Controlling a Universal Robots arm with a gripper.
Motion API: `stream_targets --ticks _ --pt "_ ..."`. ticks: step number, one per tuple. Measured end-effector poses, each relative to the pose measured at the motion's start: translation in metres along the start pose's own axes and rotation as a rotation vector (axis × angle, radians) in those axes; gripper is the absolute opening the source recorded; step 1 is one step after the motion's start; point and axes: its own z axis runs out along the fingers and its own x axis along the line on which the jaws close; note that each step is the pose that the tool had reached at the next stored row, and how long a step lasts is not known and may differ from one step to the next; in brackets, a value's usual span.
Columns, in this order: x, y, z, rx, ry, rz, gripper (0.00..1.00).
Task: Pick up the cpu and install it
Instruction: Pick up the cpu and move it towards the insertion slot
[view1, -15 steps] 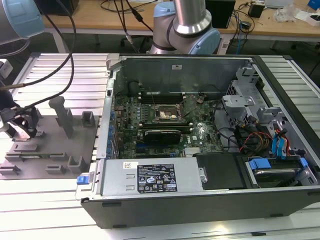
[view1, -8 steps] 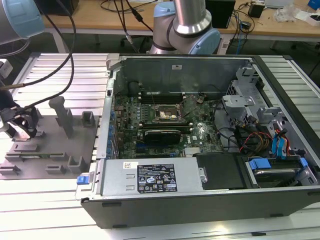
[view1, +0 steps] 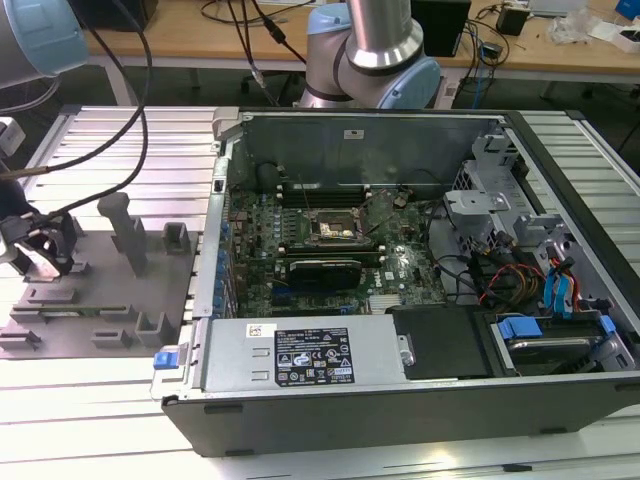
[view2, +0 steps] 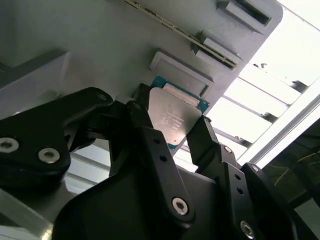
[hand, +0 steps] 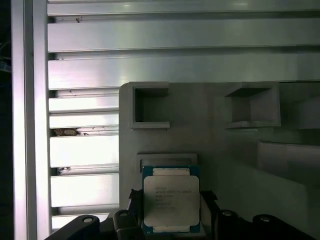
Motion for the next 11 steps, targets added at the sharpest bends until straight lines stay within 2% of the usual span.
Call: stream_targets --ticks 3,5,6,8,9,11 --pt "-0.0007 0.0010 -0.0201 0.0000 -0.0001 0.000 0.54" --pt "-0.0010 0.0014 -0.0284 0.0000 -0.0001 0.000 0.54" --pt "-0.0013 0.0018 -0.0362 0.0000 -0.0001 0.000 0.54" --pt "-0.0016 0.0023 -0.0458 0.0000 -0.0001 0.000 0.54" --pt "-0.0020 0.0027 -0.0557 0.0000 0.0000 0.000 0.54" --pt "-0.0023 0.0032 -0.0653 0.0000 -0.0001 0.000 0.54"
